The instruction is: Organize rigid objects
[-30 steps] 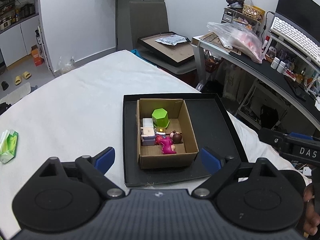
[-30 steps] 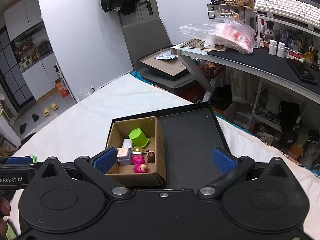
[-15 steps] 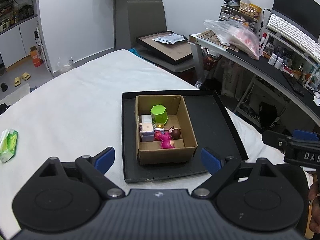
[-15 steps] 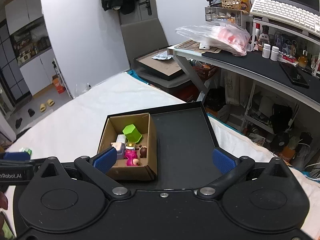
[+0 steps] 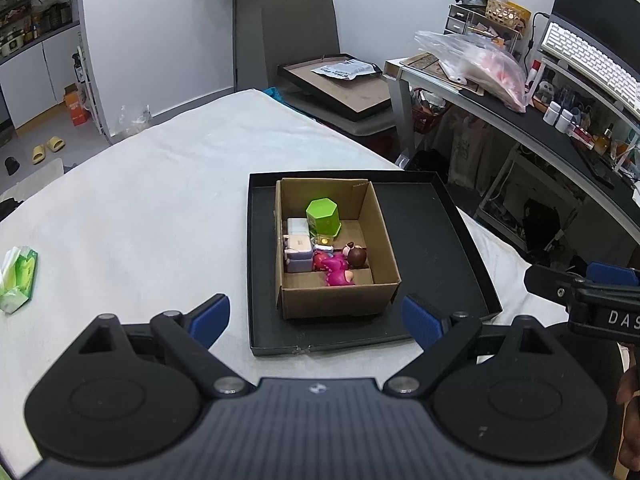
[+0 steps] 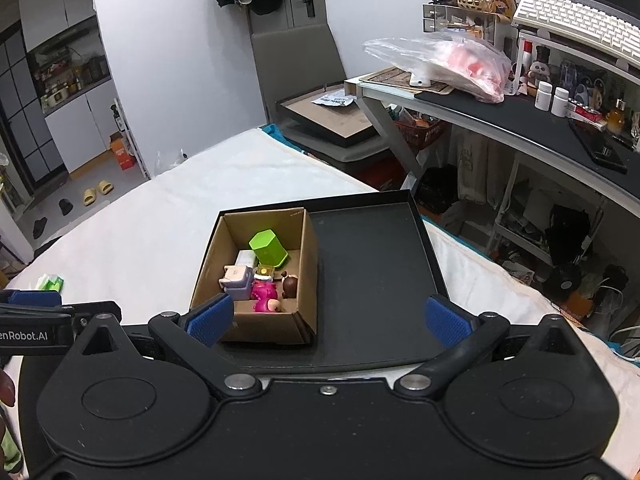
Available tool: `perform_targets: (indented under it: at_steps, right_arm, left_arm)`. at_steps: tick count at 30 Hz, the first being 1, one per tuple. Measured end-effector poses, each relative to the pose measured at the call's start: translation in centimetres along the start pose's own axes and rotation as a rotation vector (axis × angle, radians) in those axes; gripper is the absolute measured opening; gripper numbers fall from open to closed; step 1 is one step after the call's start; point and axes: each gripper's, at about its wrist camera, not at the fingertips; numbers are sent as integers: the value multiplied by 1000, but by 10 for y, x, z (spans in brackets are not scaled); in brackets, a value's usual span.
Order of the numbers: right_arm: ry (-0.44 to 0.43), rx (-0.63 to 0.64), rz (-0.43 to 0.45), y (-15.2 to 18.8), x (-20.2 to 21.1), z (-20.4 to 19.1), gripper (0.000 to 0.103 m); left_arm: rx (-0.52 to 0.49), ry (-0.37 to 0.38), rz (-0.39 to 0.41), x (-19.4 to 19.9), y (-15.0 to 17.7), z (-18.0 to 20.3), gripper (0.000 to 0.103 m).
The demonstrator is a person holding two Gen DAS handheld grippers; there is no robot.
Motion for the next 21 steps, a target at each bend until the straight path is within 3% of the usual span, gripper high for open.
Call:
perform_targets:
  at_steps: [21]
  right_arm:
    - [-16,9,-5,1,1,1,103]
  left_arm:
    - [3,14,8,0,1,0,92]
Point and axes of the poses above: each gripper's, at about its wrist camera, not at the fingertips, and x roughly against the way its jaws point, z to its right, y to its underside, and after that the axes turned 12 degrees about z, right-handed
